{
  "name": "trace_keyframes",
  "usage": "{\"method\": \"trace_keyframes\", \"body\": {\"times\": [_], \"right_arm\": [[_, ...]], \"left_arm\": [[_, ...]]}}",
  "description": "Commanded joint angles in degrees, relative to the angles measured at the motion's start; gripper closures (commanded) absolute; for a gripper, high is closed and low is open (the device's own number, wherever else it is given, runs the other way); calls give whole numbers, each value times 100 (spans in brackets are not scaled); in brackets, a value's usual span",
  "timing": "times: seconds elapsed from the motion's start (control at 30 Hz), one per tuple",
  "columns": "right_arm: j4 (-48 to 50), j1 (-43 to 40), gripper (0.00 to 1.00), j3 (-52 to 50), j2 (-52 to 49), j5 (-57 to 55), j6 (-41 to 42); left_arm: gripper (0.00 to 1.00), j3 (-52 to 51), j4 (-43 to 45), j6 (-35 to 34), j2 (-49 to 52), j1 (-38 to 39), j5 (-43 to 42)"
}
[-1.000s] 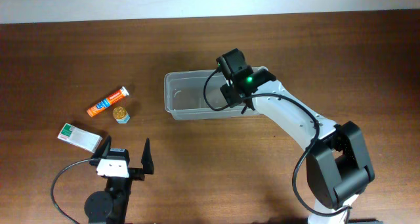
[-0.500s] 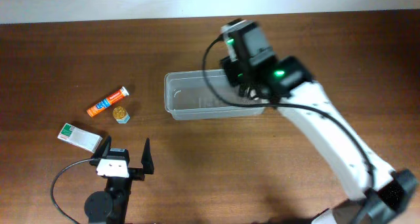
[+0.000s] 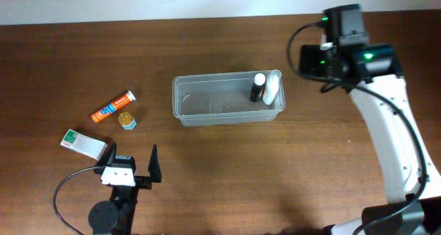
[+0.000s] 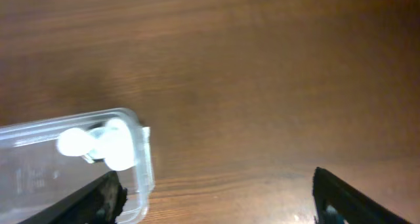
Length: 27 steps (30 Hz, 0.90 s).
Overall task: Pack container
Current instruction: 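Raise the right gripper up and away from the container, then move the left gripper down toward the white-green Panadol box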
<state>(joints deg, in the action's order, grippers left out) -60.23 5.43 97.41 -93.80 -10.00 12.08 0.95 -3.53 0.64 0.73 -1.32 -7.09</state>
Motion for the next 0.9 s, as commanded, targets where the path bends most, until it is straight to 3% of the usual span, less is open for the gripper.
{"method": "trace_keyframes", "body": {"times": [0.0,0.1,0.57,0.87], "right_arm": [[-87,-433,8,31,44,201,350],[-96,-741,1,26,28,433,352],[-94,-772,2,26,-22,444,348],[-334,-772,2,26,-22,955,343]], "left_arm": [[1,-44,-48,111,-33,-35,46],[1,-44,-37,109,-33,-35,44],[1,-44,-37,109,-33,-33,68],[1,-42,258,107,-33,-33,-586]]}}
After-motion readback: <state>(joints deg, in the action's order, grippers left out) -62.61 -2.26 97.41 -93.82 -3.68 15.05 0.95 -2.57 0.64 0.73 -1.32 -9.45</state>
